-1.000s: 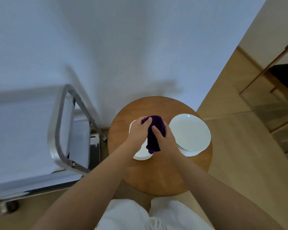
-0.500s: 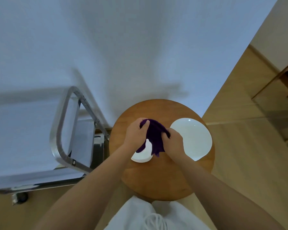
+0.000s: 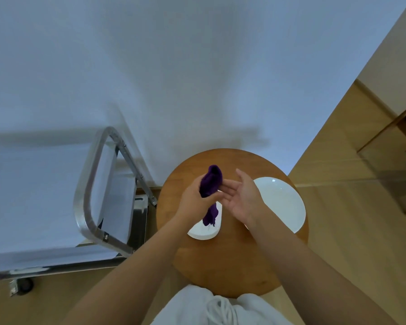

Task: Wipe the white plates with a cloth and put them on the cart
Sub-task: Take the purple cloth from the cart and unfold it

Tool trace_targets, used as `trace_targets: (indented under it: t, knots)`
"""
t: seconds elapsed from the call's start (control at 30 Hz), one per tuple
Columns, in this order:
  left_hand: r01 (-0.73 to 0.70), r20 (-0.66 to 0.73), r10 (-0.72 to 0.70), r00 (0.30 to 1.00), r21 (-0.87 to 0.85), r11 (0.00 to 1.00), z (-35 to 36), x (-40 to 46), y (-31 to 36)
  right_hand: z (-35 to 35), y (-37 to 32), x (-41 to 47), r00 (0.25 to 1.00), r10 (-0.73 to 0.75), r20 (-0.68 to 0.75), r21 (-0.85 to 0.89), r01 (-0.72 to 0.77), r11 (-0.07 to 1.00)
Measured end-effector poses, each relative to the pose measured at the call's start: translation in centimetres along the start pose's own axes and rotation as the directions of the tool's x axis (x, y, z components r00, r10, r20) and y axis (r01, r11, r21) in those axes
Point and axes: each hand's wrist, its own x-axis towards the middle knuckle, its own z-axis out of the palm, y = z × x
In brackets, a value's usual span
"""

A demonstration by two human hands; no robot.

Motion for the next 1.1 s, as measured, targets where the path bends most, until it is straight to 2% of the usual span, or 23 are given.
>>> trace_targets:
  t: [0.07,0.1,0.2,0.27,0.37,0.43,0.57,0.67,0.73,0.83,0.9,1.0,1.1]
  knots:
    - [-0.008,-0.068,0.003,0.998,-0.077,0.997,-0.6,0.5,0.3,0.1,-0.1,0.0,0.998,-0.032,0.053,-0.095,0.037,0.995]
    - [0.001,-0.093,-0.013,0.996,-0.126,0.992,-0.9,0.8,0.5,0.0,0.1,0.1,0.995,-0.091,0.051,-0.208,0.1,0.973]
    - [0.072,-0.074,-0.097,0.993,-0.294,0.953,-1.6,1.7,1.4,-0.3,1.0,0.1,0.929,-0.368,0.037,-0.565,0.323,0.759]
    - [0.154,0.002,-0.171,0.985,-0.438,0.886,-1.7,1.9,2.0,-0.7,1.6,0.3,0.892,-0.44,0.104,-0.62,0.404,0.673]
    - [0.274,0.136,-0.242,0.961,-0.613,0.741,-1.5,2.2,2.7,-0.6,2.2,0.8,0.873,-0.441,0.208,-0.603,0.469,0.645]
    - [0.303,0.129,-0.288,0.949,-0.633,0.713,-1.3,2.6,2.8,-0.5,2.4,1.2,0.866,-0.448,0.221,-0.613,0.481,0.627]
    - [0.325,-0.042,-0.391,0.92,-0.478,0.816,-1.2,3.4,1.7,-1.2,2.9,2.0,0.888,-0.417,0.196,-0.648,0.437,0.624]
    - [0.366,-0.074,-0.435,0.897,-0.426,0.827,-1.2,3.6,0.7,-1.7,3.2,2.2,0.905,-0.379,0.194,-0.677,0.403,0.616]
    - [0.416,-0.059,-0.496,0.866,-0.467,0.781,-1.1,3.7,0.2,-2.1,3.5,2.5,0.885,-0.406,0.229,-0.756,0.425,0.499]
    - [0.499,-0.017,-0.596,0.802,-0.529,0.686,-1.0,4.4,-0.1,-2.5,4.1,2.8,0.866,-0.411,0.284,-0.888,0.399,0.228]
    - [0.587,0.067,-0.668,0.741,-0.549,0.595,-1.0,4.7,-0.2,-2.8,4.6,3.0,0.847,-0.425,0.32,-0.924,0.378,0.058]
    - [0.761,0.303,-0.741,0.6,-0.502,0.411,-1.1,4.8,-0.6,-3.2,4.9,3.3,0.752,-0.507,0.42,-0.894,0.438,-0.091]
    - [0.829,0.427,-0.734,0.529,-0.446,0.338,-1.0,4.6,-1.8,-3.3,5.2,3.5,0.631,-0.591,0.503,-0.848,0.491,-0.198]
